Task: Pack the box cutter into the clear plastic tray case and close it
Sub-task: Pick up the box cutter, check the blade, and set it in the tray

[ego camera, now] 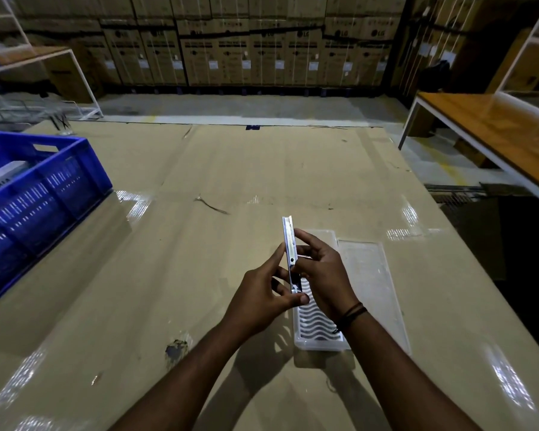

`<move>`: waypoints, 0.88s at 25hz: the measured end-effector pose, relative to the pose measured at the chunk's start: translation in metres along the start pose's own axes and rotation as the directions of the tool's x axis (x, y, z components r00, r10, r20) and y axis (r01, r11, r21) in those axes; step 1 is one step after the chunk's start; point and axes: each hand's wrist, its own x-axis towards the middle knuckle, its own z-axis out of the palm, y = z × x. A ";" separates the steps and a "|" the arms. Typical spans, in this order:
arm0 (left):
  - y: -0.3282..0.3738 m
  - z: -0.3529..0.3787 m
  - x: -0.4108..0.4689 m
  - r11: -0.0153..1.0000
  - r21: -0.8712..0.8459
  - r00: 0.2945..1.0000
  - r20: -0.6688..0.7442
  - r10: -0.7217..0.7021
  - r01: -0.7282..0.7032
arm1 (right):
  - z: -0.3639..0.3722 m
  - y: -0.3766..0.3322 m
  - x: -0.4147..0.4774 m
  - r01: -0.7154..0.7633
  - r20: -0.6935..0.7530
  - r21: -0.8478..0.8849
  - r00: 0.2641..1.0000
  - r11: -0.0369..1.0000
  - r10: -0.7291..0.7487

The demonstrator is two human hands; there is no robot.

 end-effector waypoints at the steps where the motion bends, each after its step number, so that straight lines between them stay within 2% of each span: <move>1: 0.000 0.000 0.001 1.000 0.001 1.000 -0.009 0.000 0.000 | -0.001 0.000 0.000 0.008 0.002 -0.006 1.000 1.000 -0.008; 4: 0.003 0.002 0.005 0.999 0.046 0.998 -0.055 0.028 -0.025 | -0.007 -0.005 0.001 0.028 -0.018 -0.034 0.999 0.999 -0.028; 9: 0.006 0.006 0.006 0.998 0.052 0.997 -0.063 0.044 -0.041 | -0.012 -0.006 0.001 0.095 -0.016 -0.221 0.995 0.971 -0.101; 22: 0.011 0.008 0.008 0.997 0.061 0.999 0.019 0.042 -0.043 | -0.026 0.003 0.000 0.102 0.005 -0.238 0.995 0.966 -0.104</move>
